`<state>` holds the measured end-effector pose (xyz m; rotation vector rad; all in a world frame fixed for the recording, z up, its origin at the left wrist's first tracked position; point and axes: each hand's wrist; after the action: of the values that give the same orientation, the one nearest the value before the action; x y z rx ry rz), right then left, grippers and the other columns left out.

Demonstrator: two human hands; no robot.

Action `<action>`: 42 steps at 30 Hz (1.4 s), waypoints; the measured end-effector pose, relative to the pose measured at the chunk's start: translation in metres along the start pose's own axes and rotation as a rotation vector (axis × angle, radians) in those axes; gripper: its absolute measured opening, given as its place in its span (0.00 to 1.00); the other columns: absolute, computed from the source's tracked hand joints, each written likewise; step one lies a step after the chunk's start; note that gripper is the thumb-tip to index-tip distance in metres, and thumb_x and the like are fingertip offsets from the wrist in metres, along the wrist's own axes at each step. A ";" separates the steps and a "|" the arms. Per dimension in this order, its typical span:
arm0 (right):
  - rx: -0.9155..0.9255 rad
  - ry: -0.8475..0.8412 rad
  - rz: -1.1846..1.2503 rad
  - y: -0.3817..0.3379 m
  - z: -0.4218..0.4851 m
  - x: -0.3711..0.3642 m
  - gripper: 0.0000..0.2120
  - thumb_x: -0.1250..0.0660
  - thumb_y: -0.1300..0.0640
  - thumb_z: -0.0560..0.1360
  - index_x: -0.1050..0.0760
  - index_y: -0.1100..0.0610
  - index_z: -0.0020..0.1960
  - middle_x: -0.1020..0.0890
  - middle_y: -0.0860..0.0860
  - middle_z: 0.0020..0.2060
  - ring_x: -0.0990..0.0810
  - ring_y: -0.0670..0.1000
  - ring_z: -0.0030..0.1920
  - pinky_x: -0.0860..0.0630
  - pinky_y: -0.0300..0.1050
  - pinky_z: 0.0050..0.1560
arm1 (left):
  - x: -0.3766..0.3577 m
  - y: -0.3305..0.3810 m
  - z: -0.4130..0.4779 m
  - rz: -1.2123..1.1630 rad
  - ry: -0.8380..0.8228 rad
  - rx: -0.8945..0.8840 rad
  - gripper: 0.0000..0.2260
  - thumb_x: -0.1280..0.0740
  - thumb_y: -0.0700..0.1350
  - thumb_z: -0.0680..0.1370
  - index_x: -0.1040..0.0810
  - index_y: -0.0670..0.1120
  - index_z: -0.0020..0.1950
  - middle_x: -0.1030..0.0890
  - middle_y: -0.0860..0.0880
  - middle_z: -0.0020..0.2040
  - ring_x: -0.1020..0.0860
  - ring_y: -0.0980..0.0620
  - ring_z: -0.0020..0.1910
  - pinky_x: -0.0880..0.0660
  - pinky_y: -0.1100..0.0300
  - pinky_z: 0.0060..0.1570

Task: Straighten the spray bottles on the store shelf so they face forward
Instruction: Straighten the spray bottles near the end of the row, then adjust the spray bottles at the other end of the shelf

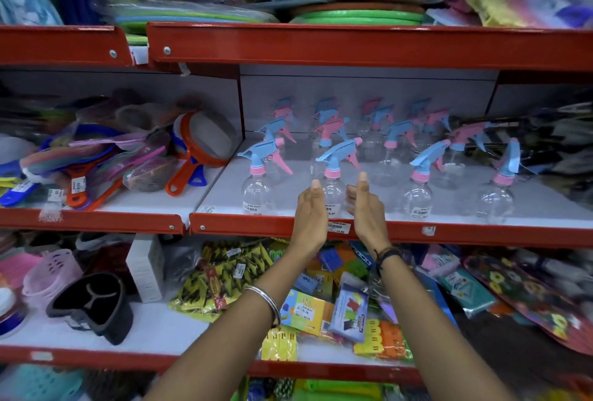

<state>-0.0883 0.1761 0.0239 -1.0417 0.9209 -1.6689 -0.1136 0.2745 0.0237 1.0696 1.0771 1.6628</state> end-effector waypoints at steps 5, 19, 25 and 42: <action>0.004 -0.001 0.023 0.003 -0.006 0.002 0.46 0.57 0.28 0.72 0.29 0.71 0.56 0.22 0.68 0.54 0.21 0.64 0.53 0.27 0.62 0.56 | 0.000 -0.002 0.004 -0.012 -0.018 0.061 0.33 0.61 0.65 0.77 0.37 0.49 0.73 0.35 0.47 0.74 0.36 0.49 0.72 0.43 0.57 0.67; 0.025 0.015 -0.002 0.007 -0.010 0.007 0.44 0.56 0.30 0.73 0.28 0.71 0.54 0.21 0.68 0.52 0.22 0.62 0.53 0.27 0.61 0.56 | -0.011 -0.003 0.006 -0.054 0.064 0.069 0.38 0.61 0.70 0.73 0.35 0.49 0.72 0.32 0.47 0.72 0.34 0.48 0.71 0.41 0.54 0.70; 0.113 0.217 0.126 0.019 -0.018 0.039 0.35 0.51 0.33 0.74 0.22 0.62 0.47 0.18 0.61 0.45 0.20 0.56 0.47 0.24 0.47 0.49 | -0.041 -0.007 -0.026 -0.118 0.286 -0.143 0.26 0.53 0.57 0.80 0.44 0.47 0.75 0.41 0.49 0.75 0.43 0.55 0.74 0.46 0.65 0.68; -0.205 -0.004 0.066 0.047 0.040 0.130 0.48 0.59 0.21 0.65 0.33 0.52 0.71 0.30 0.53 0.71 0.31 0.55 0.69 0.25 0.57 0.56 | -0.141 0.034 -0.025 -0.152 -0.136 0.090 0.39 0.59 0.69 0.71 0.39 0.47 0.74 0.36 0.46 0.74 0.38 0.50 0.73 0.43 0.54 0.72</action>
<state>-0.0635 0.0346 0.0250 -1.1371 1.1303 -1.5408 -0.1070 0.1271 0.0212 1.1128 1.1235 1.4128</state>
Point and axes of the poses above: each hand's wrist, its own z-axis towards the middle knuckle, its own x-axis out of the back of the hand, y = z × x
